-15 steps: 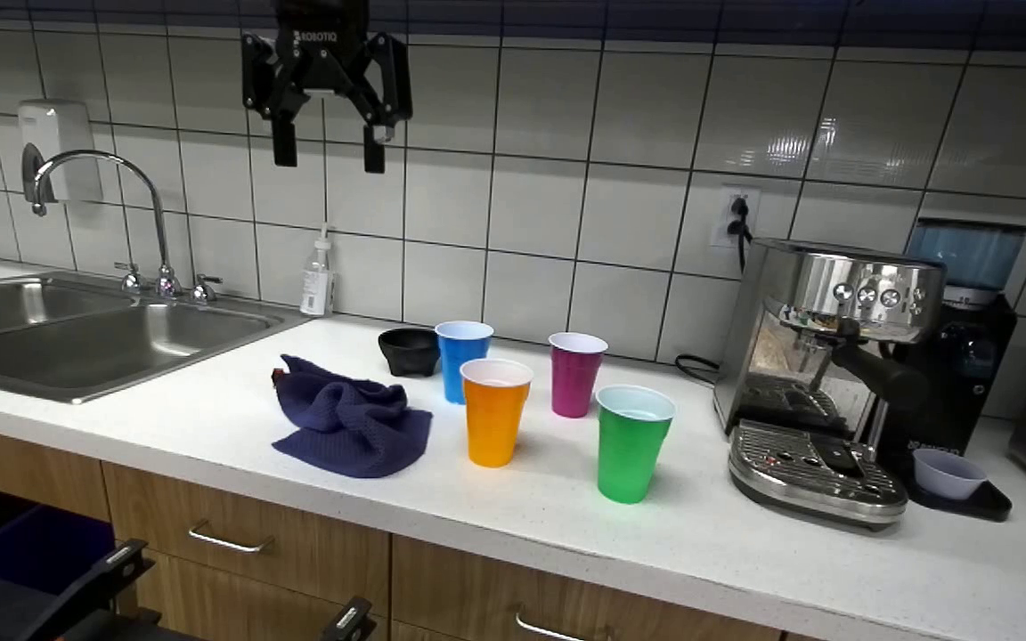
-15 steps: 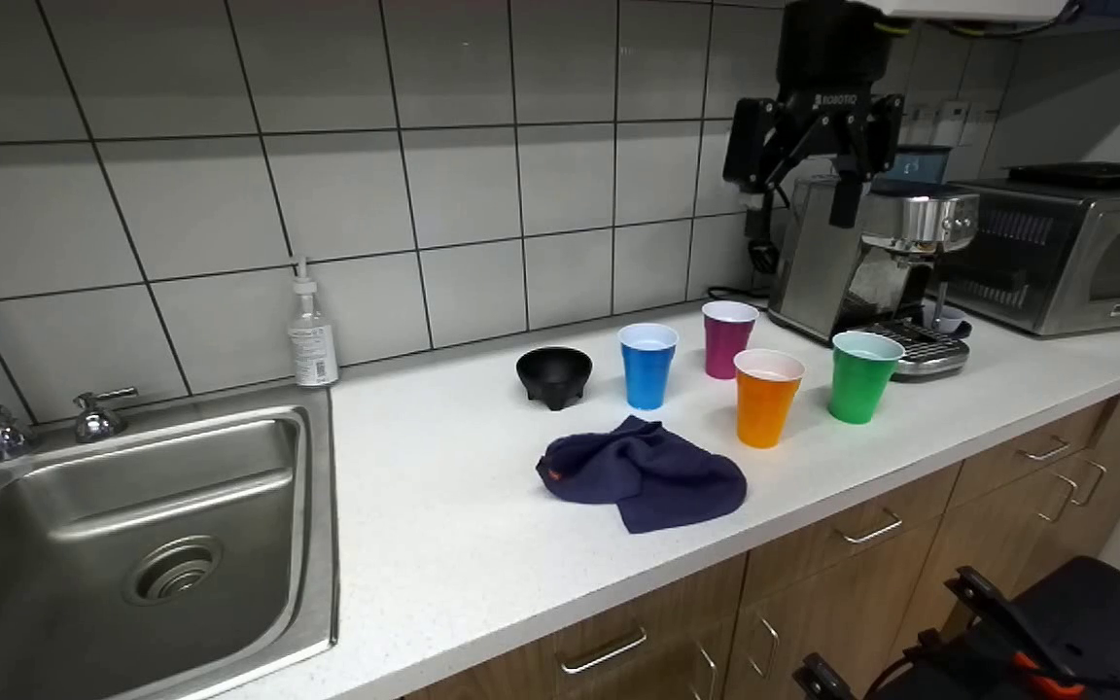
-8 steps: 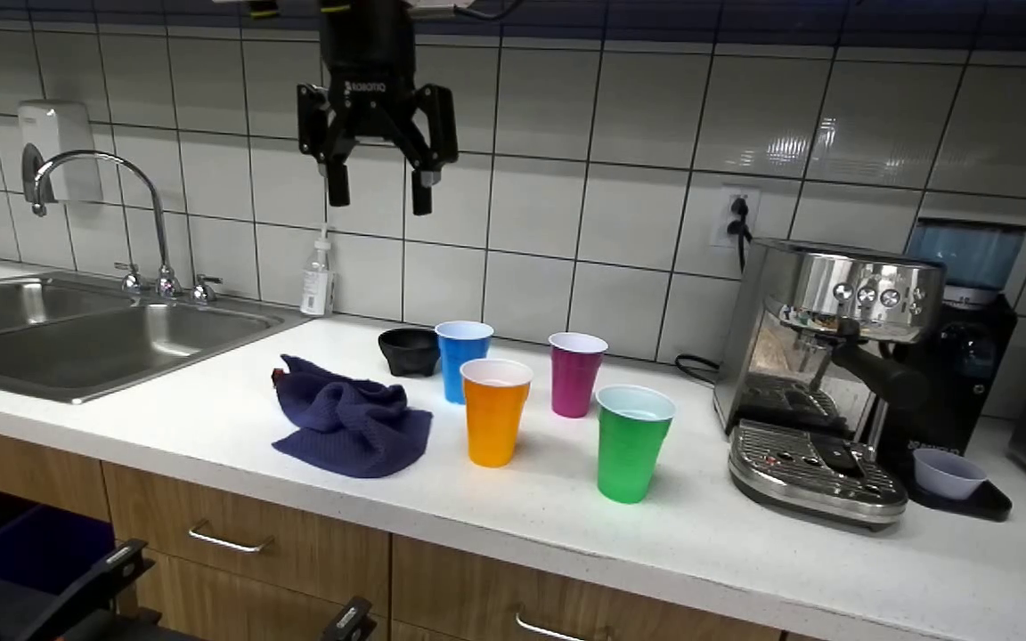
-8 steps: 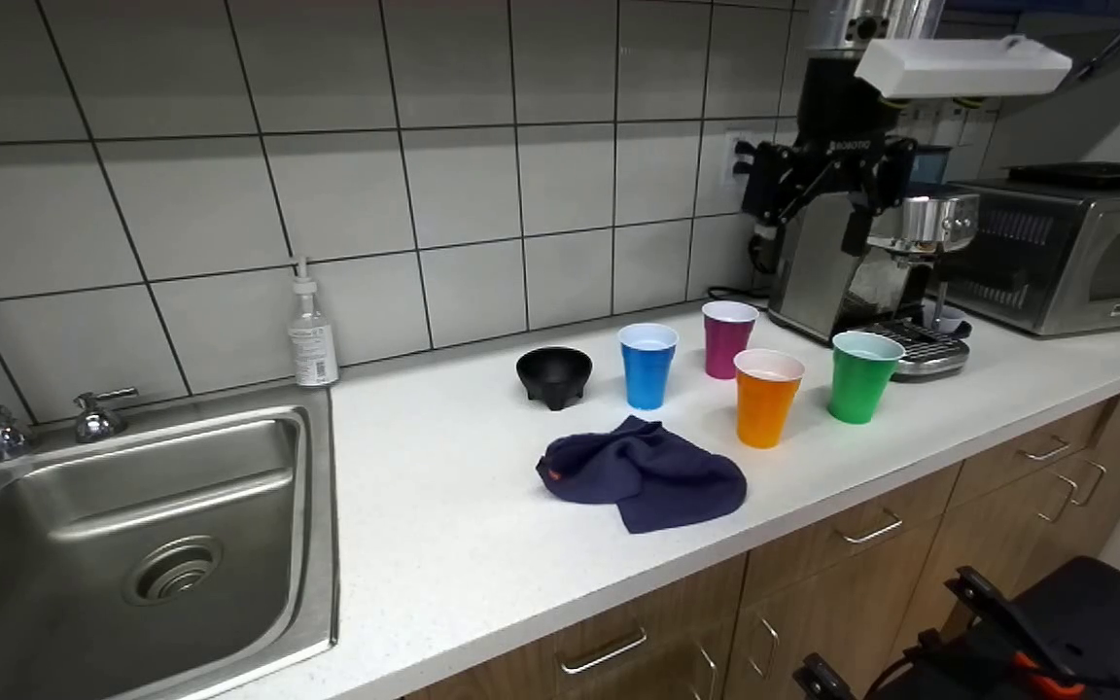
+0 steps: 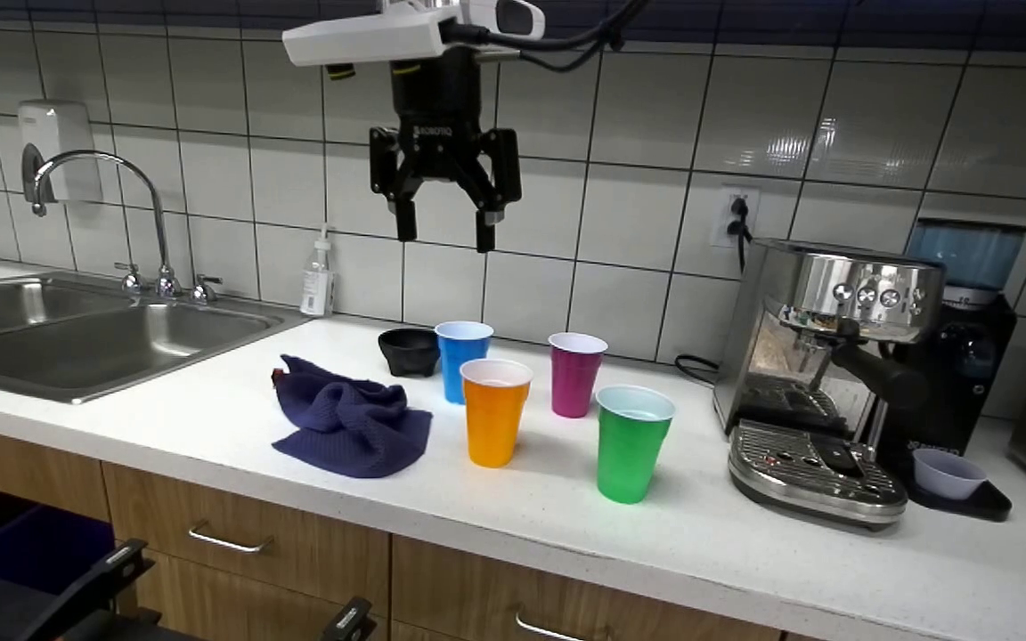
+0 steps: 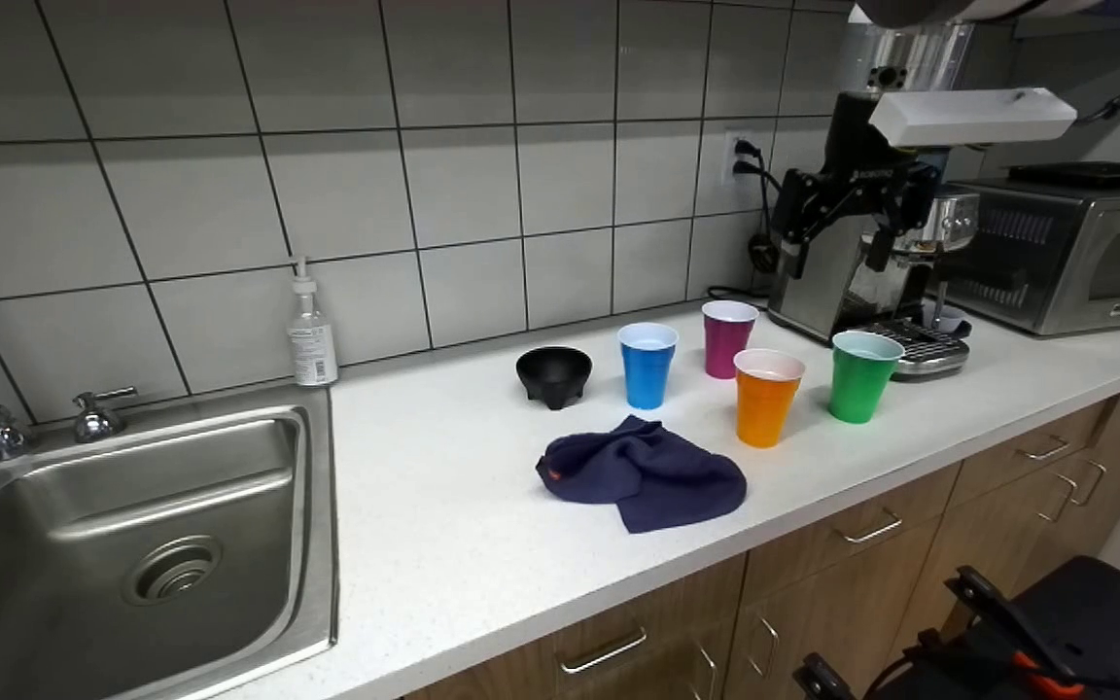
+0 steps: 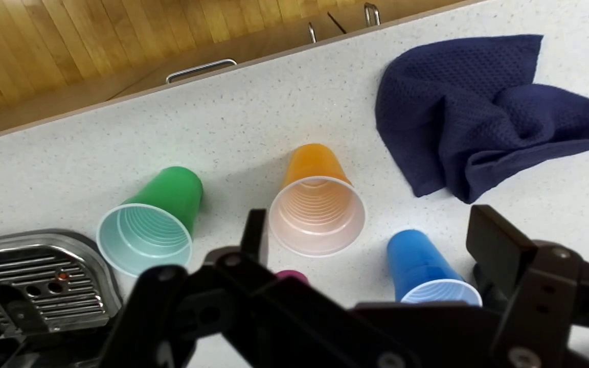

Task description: Stack the cups together

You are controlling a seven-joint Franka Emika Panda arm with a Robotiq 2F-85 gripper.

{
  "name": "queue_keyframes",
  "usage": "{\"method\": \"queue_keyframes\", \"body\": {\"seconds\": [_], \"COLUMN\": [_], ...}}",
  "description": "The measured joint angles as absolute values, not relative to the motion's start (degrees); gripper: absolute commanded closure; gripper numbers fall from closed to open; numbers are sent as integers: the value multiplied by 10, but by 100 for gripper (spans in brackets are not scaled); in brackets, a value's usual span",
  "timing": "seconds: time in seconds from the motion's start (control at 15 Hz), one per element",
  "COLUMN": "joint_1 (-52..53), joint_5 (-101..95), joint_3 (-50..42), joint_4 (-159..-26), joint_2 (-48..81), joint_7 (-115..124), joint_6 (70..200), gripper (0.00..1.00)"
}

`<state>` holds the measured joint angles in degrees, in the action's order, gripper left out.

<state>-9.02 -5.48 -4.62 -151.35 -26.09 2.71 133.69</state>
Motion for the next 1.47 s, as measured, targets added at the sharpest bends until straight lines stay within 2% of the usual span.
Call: {"method": "queue_keyframes", "body": {"seconds": [0.47, 1.47], "joint_1": [-120, -127], "joint_5": [-56, -52], "joint_3": [-71, -127], "joint_4": [-1487, -1308], "joint_2": [-170, 58], "joint_7": [42, 43], "joint_6": [1398, 1415], "gripper": [0, 0]}}
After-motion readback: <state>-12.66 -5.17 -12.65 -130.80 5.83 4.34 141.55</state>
